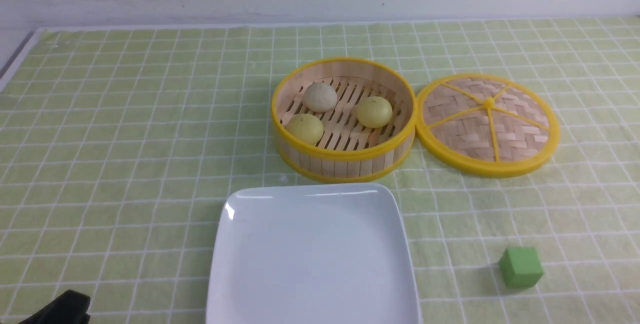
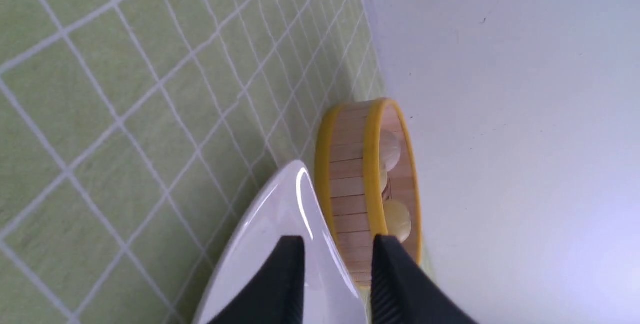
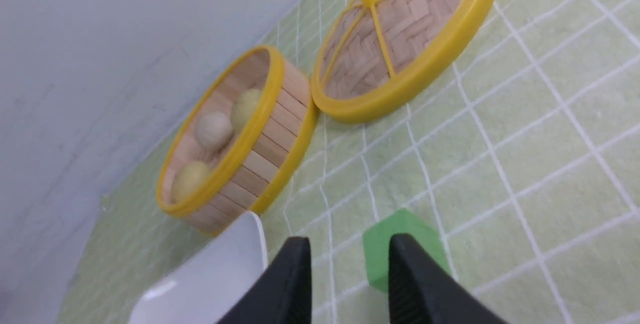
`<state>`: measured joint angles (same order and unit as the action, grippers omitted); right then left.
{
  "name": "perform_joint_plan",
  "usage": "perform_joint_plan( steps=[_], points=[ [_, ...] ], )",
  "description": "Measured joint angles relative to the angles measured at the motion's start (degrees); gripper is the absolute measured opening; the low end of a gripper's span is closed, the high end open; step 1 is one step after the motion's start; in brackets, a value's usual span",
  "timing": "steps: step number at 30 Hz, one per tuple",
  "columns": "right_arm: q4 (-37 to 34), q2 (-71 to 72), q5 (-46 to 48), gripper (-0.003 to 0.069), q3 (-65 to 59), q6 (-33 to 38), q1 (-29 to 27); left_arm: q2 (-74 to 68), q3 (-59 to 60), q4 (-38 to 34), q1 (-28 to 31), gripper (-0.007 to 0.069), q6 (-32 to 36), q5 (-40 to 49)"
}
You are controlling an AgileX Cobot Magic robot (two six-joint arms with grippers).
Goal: Put the steamed buns into the plate on the green tablecloth.
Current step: 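Reach toward a bun in the bamboo steamer with the right gripper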
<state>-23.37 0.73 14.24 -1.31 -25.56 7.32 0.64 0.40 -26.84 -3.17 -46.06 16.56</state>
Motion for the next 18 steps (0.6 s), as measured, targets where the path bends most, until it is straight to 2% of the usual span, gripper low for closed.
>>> perform_joint_plan(
  steps=[3, 4, 5, 6, 7, 8, 10, 15, 16, 17, 18],
  points=[
    [0.18, -0.13, -7.72, 0.0217, 3.60, 0.55, 0.00, 0.00, -8.49, 0.98, 0.00, 0.0154, 7.78, 1.11],
    [0.18, -0.21, -8.14, 0.0213, 4.05, 0.80, 0.00, 0.00, -9.15, 0.98, 0.00, 0.0154, 8.39, 1.19],
    [1.60, -1.88, -9.88, 0.0170, 8.93, 3.39, 0.00, -0.37, -14.45, 1.93, 0.00, 0.0115, 13.34, 1.98],
    [1.85, -1.88, -9.88, 0.0164, 8.93, 3.81, 0.00, -0.54, -15.10, 2.06, 0.00, 0.0104, 13.34, 2.19],
    [4.31, -5.98, -7.65, 0.0094, 15.30, 8.23, 0.00, -3.48, -20.37, 2.85, 0.00, 0.0057, 17.75, 5.75],
    [4.62, -5.98, -7.13, 0.0086, 15.30, 8.73, 0.00, -4.46, -21.37, 2.98, 0.00, 0.0051, 18.16, 6.91],
    [9.77, -14.19, 3.64, -0.0001, 23.54, 14.09, 0.00, -11.97, -25.92, 4.77, 0.00, 0.0008, 21.99, 16.45],
    [23.37, -35.15, 30.67, -0.0006, 34.98, 14.47, -0.31, -29.56, -28.99, 7.52, 0.00, 0.0002, 27.80, 35.99],
    [24.64, -38.61, 34.62, -0.0005, 36.80, 13.88, -0.44, -32.14, -29.07, 7.73, 0.00, 0.0002, 29.37, 37.53],
    [24.83, -39.44, 34.62, -0.0005, 36.80, 13.73, -0.46, -33.33, -29.06, 7.73, 0.00, 0.0002, 29.77, 38.12],
    [25.23, -45.11, 38.53, -0.0004, 39.47, 13.21, -0.44, -37.19, -29.06, 7.56, 0.00, 0.0002, 33.20, 38.87]
  ],
)
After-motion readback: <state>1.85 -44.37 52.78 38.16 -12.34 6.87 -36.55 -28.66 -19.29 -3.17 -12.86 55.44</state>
